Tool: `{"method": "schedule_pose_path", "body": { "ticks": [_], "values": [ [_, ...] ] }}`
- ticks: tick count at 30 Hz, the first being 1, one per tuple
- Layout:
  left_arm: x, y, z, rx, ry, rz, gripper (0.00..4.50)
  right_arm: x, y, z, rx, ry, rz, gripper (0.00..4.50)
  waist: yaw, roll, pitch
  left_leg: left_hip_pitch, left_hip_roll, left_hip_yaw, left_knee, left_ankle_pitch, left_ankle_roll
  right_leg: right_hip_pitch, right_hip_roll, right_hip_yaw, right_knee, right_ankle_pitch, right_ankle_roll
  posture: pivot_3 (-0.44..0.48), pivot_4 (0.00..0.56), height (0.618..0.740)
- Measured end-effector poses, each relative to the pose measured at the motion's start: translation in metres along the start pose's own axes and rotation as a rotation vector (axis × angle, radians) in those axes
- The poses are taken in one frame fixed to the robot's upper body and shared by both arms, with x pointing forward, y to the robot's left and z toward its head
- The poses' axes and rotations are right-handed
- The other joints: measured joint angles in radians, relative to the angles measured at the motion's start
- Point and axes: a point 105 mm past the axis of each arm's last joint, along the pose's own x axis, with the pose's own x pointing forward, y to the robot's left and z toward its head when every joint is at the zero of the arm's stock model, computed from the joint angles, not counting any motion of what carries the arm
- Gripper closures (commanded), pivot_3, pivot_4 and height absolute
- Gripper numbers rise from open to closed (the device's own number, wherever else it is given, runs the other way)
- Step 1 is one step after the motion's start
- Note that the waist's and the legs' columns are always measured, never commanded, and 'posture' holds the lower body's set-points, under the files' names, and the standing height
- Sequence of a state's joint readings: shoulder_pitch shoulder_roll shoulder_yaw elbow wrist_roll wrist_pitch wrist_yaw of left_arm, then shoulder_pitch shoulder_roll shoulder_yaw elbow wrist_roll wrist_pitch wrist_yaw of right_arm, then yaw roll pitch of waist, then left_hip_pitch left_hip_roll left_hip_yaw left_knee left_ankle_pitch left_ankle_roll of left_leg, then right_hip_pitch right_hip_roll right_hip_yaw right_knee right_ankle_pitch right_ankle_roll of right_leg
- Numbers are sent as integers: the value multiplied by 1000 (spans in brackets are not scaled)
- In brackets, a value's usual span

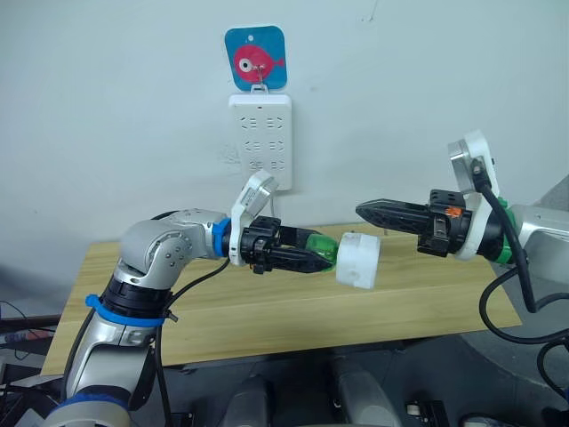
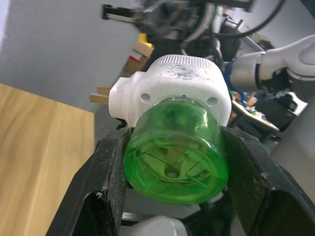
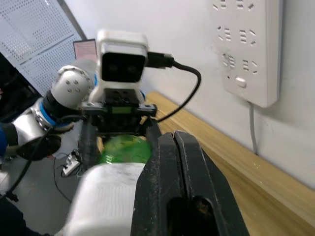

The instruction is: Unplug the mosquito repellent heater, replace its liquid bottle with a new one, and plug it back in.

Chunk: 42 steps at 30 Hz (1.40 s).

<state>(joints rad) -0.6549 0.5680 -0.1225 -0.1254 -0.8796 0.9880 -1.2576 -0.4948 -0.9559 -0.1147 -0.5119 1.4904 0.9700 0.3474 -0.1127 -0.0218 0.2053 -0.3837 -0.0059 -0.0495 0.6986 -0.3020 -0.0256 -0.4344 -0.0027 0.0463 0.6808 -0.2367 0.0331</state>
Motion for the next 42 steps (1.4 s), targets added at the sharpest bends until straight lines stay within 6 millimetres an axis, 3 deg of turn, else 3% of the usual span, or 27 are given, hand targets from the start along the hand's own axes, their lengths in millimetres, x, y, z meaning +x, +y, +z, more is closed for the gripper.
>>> {"method": "schedule_pose_path", "body": {
  "ticks": [8, 20, 30, 34, 38, 42],
  "values": [
    [1, -8, 3, -67, -16, -50, 2069, 2, -8, -30, 25, 104, -17, 4500, -1, 0, 0, 0, 0, 0, 0, 0, 0, 0, 0, 0, 0, 0, 0, -194, 134, 730],
    [9, -11, 22, -105, -106, -87, 2111, 5, 12, -51, 70, 176, 50, 4500, 0, 0, 0, 0, 0, -1, 0, 0, 0, 0, 0, 0, 0, 0, 0, -192, 136, 730],
    [4, -9, 21, -115, -98, -47, 2156, 7, 10, -52, 90, 155, 15, 4500, -1, 0, 0, 0, 0, 0, 0, 0, 0, 0, 0, 0, 0, 0, 0, -190, 139, 730],
    [1, -5, 18, -127, -95, -14, 2157, 1, -9, -39, 20, 88, -107, 4500, 0, 0, 0, 0, 0, 0, 0, 0, 0, 0, 0, 0, 0, 0, 0, -191, 140, 730],
    [-6, 3, 17, -149, -128, 37, 2157, -19, -36, -28, -99, 41, -287, 3185, 1, 0, 0, 0, 0, 0, 0, 0, 0, 0, 0, 0, 0, 0, 0, -193, 141, 730],
    [-11, 8, 17, -153, -150, 77, 2157, -39, -44, -33, -269, 100, -368, 1674, 1, 0, 0, 0, 0, 0, 0, 0, 0, 0, 0, 0, 0, 0, 0, -202, 144, 730]
  ]
}}
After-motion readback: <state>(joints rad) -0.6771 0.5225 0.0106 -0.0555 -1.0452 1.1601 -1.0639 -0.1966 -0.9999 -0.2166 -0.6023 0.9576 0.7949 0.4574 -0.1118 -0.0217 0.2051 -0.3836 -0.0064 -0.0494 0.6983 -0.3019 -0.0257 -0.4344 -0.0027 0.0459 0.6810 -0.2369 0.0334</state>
